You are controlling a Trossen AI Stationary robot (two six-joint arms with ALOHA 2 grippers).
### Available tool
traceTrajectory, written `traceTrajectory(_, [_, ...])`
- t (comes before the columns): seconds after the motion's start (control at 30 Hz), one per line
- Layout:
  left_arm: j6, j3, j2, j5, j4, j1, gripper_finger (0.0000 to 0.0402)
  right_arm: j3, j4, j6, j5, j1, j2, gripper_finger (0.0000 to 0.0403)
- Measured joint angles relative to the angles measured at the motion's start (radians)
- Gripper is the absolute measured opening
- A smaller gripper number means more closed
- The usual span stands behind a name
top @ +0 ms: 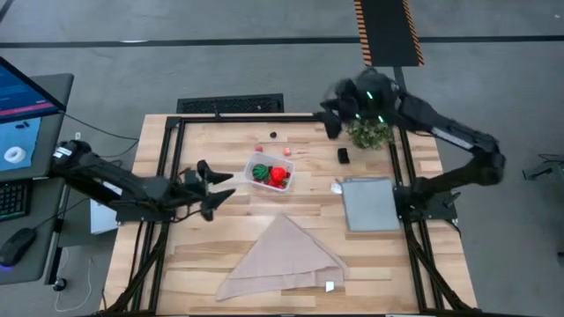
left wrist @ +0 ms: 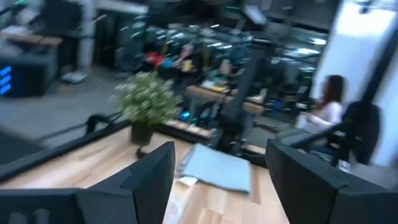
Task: Pick and placing Produce into tupperware
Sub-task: Put the blackberry into the transparent bin
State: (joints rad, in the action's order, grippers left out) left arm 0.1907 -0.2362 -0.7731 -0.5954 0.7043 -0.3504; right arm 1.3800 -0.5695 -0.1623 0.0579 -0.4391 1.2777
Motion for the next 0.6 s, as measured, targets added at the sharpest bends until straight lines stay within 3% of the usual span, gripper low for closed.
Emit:
traceTrajectory(0.13, [-0.121, 0.035, 0.081, 0.06, 0.021, -0.036, 0.0241, 0.192, -0.118, 0.054, 0.151, -0.105, 0.198, 0.0248])
traceTrajectory(0.27, [-0.142, 0.05, 0.135, 0.063, 0.023, -0.044, 0.0241, 0.45, -0.279, 0.102, 0.268, -0.186, 0.413, 0.0248])
traceTrajectory(0.5, [-0.144, 0.097, 0.222, 0.192, 0.03, -0.044, 0.0241, 0.938, -0.667, 0.184, 0.278, -0.281, 0.797, 0.0248])
traceTrajectory(0.53, [-0.143, 0.097, 0.233, 0.198, 0.025, -0.044, 0.0241, 0.982, -0.686, 0.189, 0.278, -0.284, 0.838, 0.0248])
traceTrajectory(0.6, [-0.144, 0.097, 0.253, 0.218, 0.008, -0.044, 0.0241, 0.93, -0.617, 0.181, 0.284, -0.285, 0.849, 0.0249])
